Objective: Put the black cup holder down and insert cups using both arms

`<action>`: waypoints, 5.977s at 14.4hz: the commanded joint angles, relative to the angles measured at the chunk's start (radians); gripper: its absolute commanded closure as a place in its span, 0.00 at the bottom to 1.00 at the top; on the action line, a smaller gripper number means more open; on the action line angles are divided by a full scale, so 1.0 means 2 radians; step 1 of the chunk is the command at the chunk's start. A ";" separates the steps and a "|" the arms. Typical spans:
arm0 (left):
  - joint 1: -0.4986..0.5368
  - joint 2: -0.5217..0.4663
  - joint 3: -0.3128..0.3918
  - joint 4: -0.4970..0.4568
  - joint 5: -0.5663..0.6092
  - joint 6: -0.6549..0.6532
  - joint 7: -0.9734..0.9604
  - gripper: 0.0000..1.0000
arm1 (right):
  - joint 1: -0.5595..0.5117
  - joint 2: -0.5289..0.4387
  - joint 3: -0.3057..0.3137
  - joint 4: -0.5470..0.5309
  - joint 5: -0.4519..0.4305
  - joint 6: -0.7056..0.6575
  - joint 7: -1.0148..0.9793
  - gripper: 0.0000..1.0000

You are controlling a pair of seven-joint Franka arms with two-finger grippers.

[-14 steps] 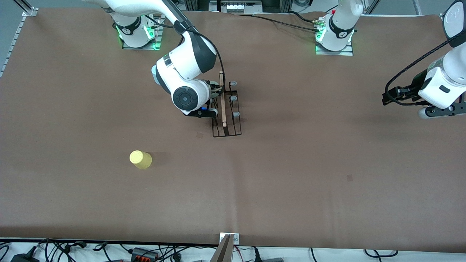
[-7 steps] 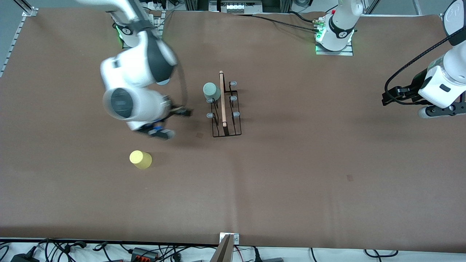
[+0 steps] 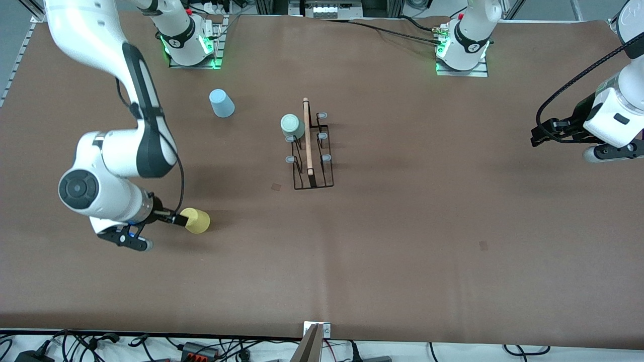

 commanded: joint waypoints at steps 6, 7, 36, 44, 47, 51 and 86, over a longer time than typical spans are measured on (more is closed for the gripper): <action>0.007 0.003 -0.006 0.009 -0.002 -0.001 -0.002 0.00 | 0.000 0.032 0.009 0.019 0.058 0.017 -0.014 0.00; 0.007 0.003 -0.006 0.009 -0.002 0.000 -0.002 0.00 | 0.002 0.037 0.009 0.019 0.059 0.016 -0.025 0.00; 0.007 0.003 -0.006 0.010 -0.002 0.007 -0.002 0.00 | 0.203 -0.017 0.009 0.120 0.046 -0.166 0.105 0.76; 0.007 0.004 -0.006 0.010 -0.002 0.006 -0.002 0.00 | 0.230 -0.005 0.009 0.099 0.061 -0.165 0.125 0.75; 0.007 0.004 -0.006 0.010 -0.002 0.006 -0.002 0.00 | 0.234 -0.004 0.012 0.094 0.073 -0.166 0.125 0.75; 0.007 0.003 -0.006 0.010 -0.002 0.006 -0.002 0.00 | 0.234 0.002 0.012 0.090 0.075 -0.165 0.125 0.75; 0.007 0.004 -0.006 0.010 -0.001 0.006 -0.001 0.00 | 0.025 -0.132 -0.017 0.106 -0.014 -0.183 -0.049 0.00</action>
